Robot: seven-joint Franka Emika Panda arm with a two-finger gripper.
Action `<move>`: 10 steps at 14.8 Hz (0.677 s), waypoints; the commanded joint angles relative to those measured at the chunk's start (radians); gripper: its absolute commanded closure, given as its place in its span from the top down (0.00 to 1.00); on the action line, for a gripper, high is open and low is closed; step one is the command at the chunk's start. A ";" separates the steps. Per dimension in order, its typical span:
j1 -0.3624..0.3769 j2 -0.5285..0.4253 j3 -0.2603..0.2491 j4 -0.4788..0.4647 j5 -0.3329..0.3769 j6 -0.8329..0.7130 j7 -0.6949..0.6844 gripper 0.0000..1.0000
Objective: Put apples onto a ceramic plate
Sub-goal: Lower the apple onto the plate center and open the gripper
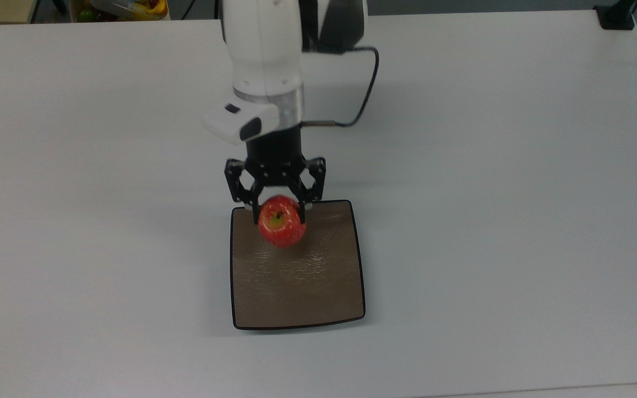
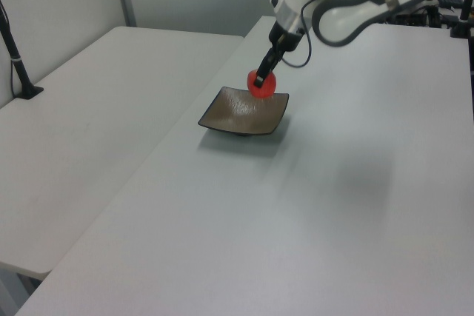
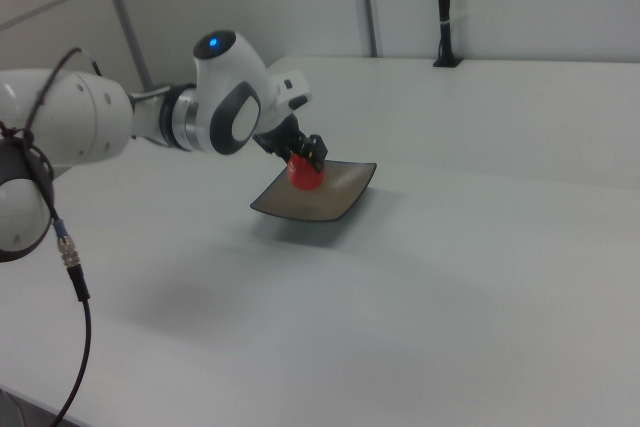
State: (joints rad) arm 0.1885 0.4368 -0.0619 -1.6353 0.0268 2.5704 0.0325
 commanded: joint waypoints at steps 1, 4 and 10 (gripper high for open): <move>0.026 0.103 -0.010 0.028 -0.135 0.158 0.137 0.03; 0.025 0.186 -0.010 0.090 -0.186 0.202 0.205 0.03; 0.022 0.221 -0.010 0.118 -0.217 0.203 0.234 0.66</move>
State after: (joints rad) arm 0.2054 0.6472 -0.0619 -1.5348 -0.1651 2.7671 0.2294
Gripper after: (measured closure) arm 0.313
